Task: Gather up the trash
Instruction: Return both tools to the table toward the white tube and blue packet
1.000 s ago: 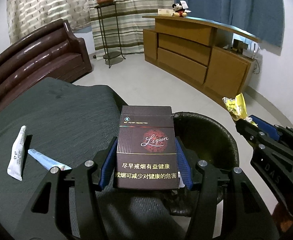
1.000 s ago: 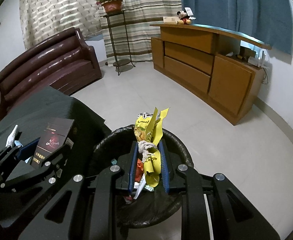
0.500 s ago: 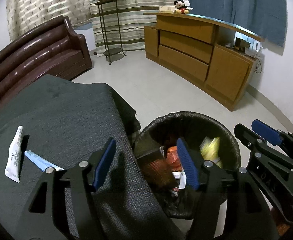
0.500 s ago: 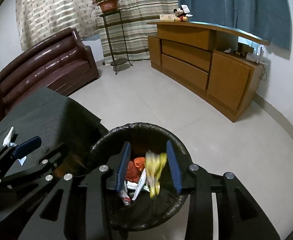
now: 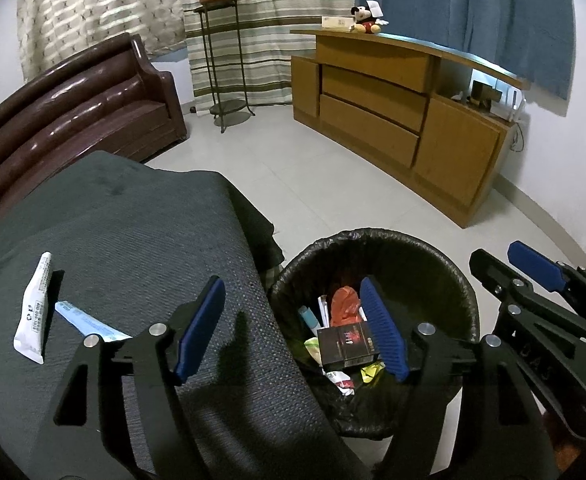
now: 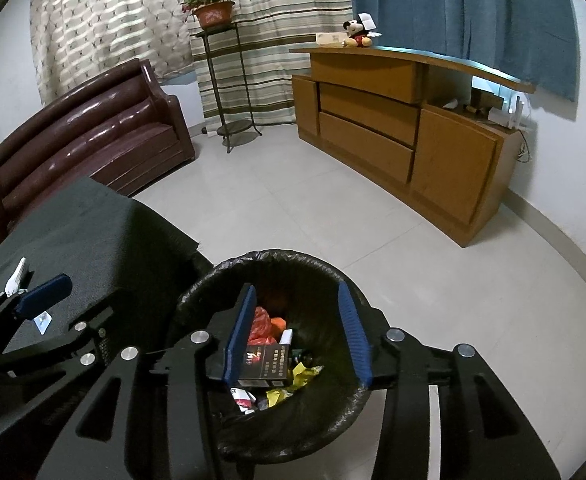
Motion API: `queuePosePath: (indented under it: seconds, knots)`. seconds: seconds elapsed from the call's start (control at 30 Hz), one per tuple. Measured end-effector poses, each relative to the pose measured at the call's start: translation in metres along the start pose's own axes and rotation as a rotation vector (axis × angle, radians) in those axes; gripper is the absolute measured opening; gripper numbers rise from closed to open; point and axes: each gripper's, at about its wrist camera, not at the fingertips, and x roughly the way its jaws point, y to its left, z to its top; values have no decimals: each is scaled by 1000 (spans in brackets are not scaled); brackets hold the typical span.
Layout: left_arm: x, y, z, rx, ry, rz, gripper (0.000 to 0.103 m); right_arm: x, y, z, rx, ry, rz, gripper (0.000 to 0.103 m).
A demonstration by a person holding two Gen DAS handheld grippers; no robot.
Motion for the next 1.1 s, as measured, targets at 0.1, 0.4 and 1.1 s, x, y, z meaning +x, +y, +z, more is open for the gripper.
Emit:
queuePosePath:
  seconds: [0.1,0.4,1.1]
  knots:
    - [-3,3,1,-3,-6,0,69,-1,0,1,1,-2,0,47]
    - [-17,19,-4,-25,-17,9,76,-4,7,3,-18,-1,14,52]
    - [-69,167,-59,-207,21,206,76,-11,108,-8,-186,34,182,52]
